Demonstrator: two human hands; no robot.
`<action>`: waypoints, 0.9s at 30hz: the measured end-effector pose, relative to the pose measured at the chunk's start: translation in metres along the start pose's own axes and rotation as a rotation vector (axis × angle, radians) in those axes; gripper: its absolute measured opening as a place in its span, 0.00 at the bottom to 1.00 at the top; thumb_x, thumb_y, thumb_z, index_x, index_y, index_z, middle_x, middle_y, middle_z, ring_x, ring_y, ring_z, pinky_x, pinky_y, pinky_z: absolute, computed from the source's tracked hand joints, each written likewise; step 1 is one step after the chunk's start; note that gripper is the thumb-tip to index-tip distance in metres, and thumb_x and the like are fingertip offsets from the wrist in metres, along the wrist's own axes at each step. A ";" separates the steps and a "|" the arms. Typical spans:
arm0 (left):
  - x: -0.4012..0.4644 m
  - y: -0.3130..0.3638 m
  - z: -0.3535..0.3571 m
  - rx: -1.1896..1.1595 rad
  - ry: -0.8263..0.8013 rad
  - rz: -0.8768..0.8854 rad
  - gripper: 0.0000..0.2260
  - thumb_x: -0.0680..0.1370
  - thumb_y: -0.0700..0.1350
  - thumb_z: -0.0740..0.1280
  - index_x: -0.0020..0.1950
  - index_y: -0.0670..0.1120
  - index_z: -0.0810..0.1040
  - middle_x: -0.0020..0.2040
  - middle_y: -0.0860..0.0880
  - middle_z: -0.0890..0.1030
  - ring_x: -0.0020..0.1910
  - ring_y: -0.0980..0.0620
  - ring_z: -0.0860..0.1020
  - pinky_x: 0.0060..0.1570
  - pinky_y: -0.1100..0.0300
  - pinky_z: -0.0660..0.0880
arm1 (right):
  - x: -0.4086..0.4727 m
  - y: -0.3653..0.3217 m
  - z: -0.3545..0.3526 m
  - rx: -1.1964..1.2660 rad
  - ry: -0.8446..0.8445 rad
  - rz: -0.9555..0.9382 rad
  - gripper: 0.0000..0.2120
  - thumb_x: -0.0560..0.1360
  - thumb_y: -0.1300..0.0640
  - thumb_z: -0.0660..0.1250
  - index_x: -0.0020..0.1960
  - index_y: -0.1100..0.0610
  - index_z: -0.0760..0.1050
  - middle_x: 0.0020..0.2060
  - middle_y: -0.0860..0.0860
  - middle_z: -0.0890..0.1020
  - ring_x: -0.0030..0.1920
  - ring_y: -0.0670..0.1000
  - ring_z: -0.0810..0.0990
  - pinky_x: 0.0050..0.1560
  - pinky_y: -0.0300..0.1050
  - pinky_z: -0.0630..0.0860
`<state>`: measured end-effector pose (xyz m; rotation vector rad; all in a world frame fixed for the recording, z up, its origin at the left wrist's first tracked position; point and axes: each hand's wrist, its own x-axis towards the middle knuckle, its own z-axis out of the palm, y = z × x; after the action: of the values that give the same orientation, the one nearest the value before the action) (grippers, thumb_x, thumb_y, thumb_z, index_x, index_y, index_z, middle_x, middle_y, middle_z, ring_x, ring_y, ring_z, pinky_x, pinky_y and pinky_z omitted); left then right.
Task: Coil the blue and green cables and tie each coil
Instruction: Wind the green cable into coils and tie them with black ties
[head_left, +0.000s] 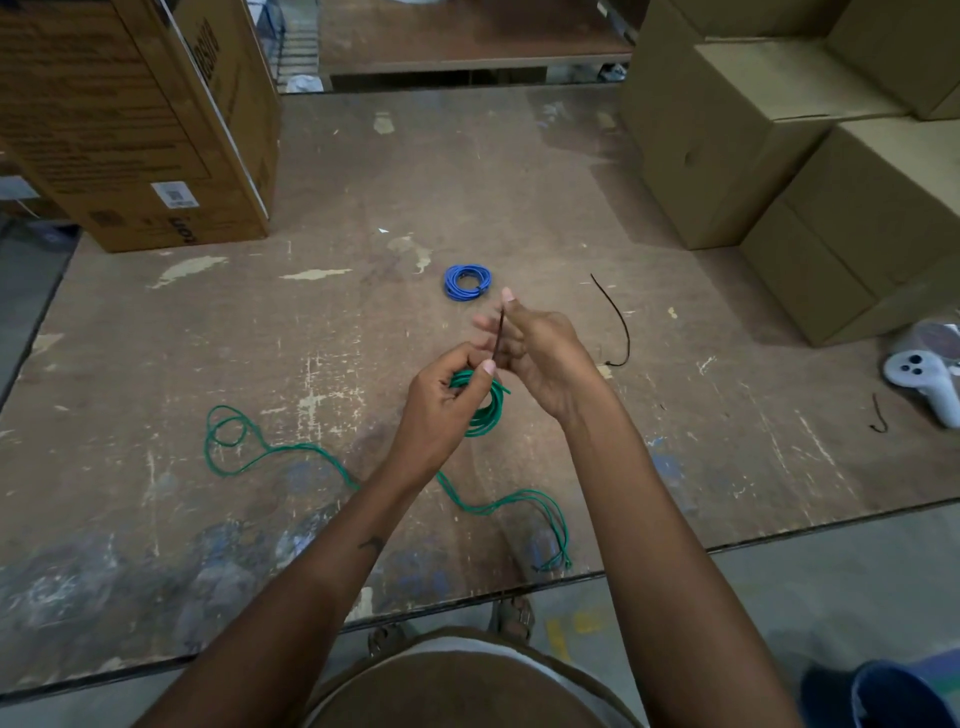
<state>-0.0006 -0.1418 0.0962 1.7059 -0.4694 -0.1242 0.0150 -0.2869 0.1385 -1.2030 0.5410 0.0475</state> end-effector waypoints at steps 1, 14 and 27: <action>0.002 0.000 0.000 -0.022 0.007 -0.003 0.10 0.84 0.42 0.66 0.45 0.39 0.78 0.43 0.41 0.80 0.42 0.51 0.77 0.46 0.55 0.73 | -0.005 0.003 -0.002 -0.051 -0.067 0.045 0.12 0.85 0.51 0.67 0.49 0.59 0.81 0.43 0.52 0.88 0.41 0.52 0.85 0.48 0.47 0.80; 0.013 -0.006 -0.006 -0.094 0.100 -0.132 0.13 0.83 0.32 0.65 0.40 0.41 0.67 0.46 0.57 0.83 0.46 0.62 0.81 0.49 0.65 0.74 | 0.016 0.031 0.019 -0.196 0.018 -0.261 0.07 0.83 0.62 0.69 0.53 0.59 0.87 0.35 0.52 0.86 0.38 0.52 0.83 0.47 0.49 0.82; 0.061 -0.046 -0.049 -0.382 0.200 -0.424 0.10 0.83 0.39 0.57 0.47 0.46 0.76 0.31 0.54 0.68 0.29 0.59 0.66 0.35 0.61 0.63 | 0.050 0.020 0.014 -0.456 -0.292 -0.124 0.17 0.83 0.55 0.71 0.71 0.55 0.79 0.49 0.51 0.87 0.40 0.45 0.86 0.41 0.44 0.82</action>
<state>0.0829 -0.1139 0.0720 1.3995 0.0709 -0.3248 0.0571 -0.2794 0.1033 -1.6382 0.1996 0.2477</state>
